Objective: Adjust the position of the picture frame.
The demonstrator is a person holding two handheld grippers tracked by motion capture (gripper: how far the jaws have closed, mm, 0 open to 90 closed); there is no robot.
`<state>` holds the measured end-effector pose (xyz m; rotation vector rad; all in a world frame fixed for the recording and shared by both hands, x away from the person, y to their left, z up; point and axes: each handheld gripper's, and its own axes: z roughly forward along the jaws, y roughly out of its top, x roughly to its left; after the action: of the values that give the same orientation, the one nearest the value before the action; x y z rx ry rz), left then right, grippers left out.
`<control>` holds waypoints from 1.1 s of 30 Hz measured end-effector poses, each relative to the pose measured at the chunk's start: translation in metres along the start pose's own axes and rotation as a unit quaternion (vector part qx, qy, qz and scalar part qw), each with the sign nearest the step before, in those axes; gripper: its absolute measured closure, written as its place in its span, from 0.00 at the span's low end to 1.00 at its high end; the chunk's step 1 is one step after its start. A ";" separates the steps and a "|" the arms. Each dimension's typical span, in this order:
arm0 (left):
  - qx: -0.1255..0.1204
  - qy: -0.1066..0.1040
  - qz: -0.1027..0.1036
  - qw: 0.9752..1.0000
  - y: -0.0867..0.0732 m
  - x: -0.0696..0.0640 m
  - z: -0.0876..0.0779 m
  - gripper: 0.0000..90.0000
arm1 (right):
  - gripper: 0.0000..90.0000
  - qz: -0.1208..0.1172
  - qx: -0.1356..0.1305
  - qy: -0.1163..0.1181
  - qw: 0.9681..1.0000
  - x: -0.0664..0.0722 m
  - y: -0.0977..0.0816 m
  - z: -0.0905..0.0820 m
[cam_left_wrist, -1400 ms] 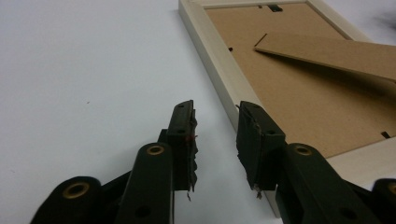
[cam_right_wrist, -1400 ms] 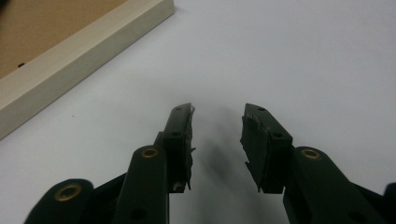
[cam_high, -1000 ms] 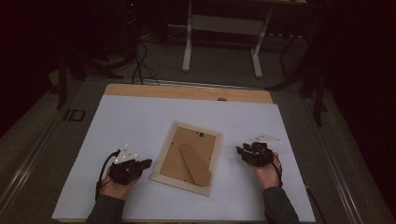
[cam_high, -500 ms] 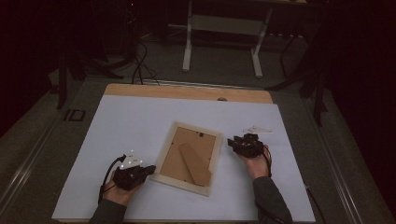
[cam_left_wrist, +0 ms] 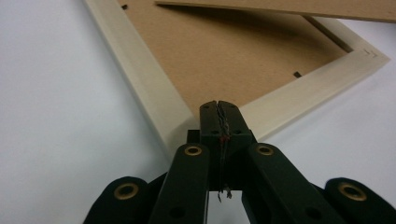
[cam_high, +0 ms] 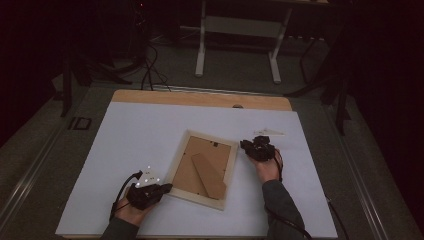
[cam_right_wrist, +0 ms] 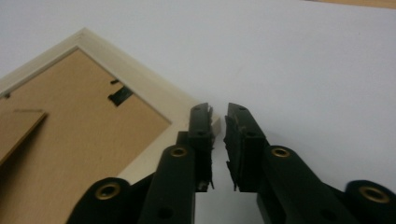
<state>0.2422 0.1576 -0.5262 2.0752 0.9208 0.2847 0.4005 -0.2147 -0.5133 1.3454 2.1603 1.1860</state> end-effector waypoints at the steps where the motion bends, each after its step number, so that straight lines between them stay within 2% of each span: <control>1: 0.001 -0.001 0.003 1.000 0.000 -0.001 0.000 1.00 | 0.93 0.002 0.001 0.000 1.000 0.000 0.001 0.002; 4: 0.001 -0.003 0.004 1.000 -0.001 -0.002 -0.001 1.00 | 1.00 -0.002 0.006 -0.005 1.000 0.000 0.004 0.008; 8: 0.003 -0.006 0.004 1.000 -0.003 -0.006 -0.003 1.00 | 1.00 0.002 0.017 -0.012 1.000 0.000 0.006 0.017; 15: 0.011 -0.007 0.013 1.000 -0.008 -0.011 -0.007 1.00 | 1.00 0.008 0.018 -0.014 1.000 0.003 0.013 0.027; 24: 0.034 -0.005 0.023 0.999 -0.012 -0.014 -0.003 1.00 | 1.00 0.002 0.025 -0.014 1.000 0.007 0.023 0.037; 28: 0.040 -0.004 0.026 0.999 -0.012 -0.014 0.000 1.00 | 1.00 0.013 0.028 -0.010 0.999 0.009 0.025 0.040; 33: 0.046 -0.003 0.030 0.998 -0.012 -0.016 0.001 1.00 | 1.00 0.016 0.033 -0.012 0.999 0.009 0.025 0.045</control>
<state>0.2251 0.1501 -0.5344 2.1908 0.8828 0.2712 0.4395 -0.1802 -0.5190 1.4190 2.1867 1.1136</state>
